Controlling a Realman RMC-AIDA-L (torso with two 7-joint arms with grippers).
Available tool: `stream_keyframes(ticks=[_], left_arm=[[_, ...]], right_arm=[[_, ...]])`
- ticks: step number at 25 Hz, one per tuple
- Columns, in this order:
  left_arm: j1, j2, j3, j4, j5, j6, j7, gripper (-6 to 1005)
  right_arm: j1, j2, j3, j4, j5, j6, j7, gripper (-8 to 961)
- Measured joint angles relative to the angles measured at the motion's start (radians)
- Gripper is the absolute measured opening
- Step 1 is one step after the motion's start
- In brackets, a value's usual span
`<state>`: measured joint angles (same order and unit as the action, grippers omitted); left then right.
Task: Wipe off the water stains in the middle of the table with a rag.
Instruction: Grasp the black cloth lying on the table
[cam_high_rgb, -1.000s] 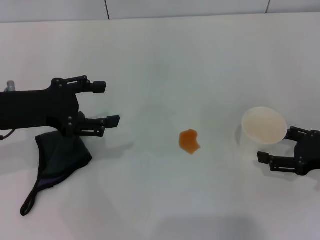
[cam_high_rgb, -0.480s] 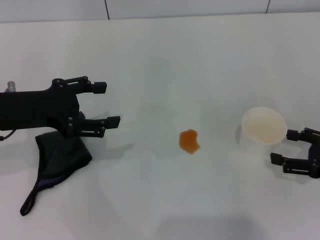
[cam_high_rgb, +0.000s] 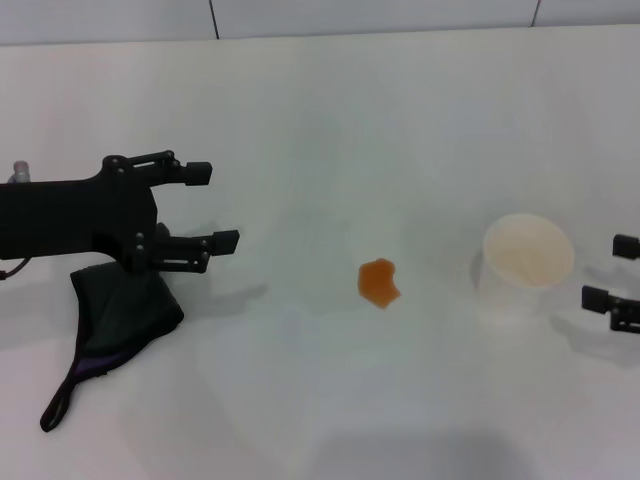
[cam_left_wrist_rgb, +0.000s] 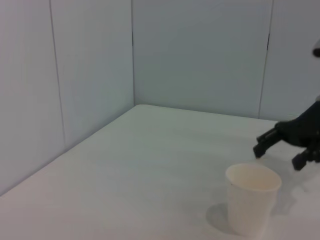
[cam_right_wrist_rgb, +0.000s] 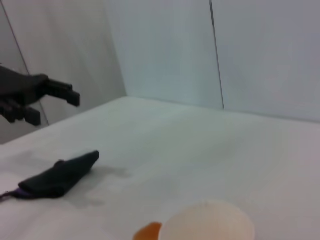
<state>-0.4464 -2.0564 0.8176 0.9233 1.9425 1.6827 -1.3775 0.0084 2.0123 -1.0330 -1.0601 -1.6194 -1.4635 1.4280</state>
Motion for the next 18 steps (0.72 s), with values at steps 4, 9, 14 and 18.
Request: stream_keyframes(ticks=[4, 9, 14, 18], left_arm=[[0.000, 0.000, 0.000, 0.000, -0.001, -0.002, 0.000, 880], [0.000, -0.001, 0.000, 0.001, -0.001, -0.003, 0.000, 879], [-0.002, 0.001, 0.000, 0.002, -0.001, -0.003, 0.000, 879], [-0.010, 0.003, 0.000, 0.002, -0.001, -0.004, 0.001, 879]], right_arm=[[-0.004, 0.002, 0.019, -0.041, 0.018, -0.050, 0.007, 850], [0.032, 0.002, 0.007, -0.085, 0.060, -0.104, 0.034, 848], [0.107, -0.003, -0.004, -0.091, 0.054, -0.133, 0.083, 846], [0.160, -0.004, -0.017, -0.090, 0.028, -0.148, 0.103, 845]])
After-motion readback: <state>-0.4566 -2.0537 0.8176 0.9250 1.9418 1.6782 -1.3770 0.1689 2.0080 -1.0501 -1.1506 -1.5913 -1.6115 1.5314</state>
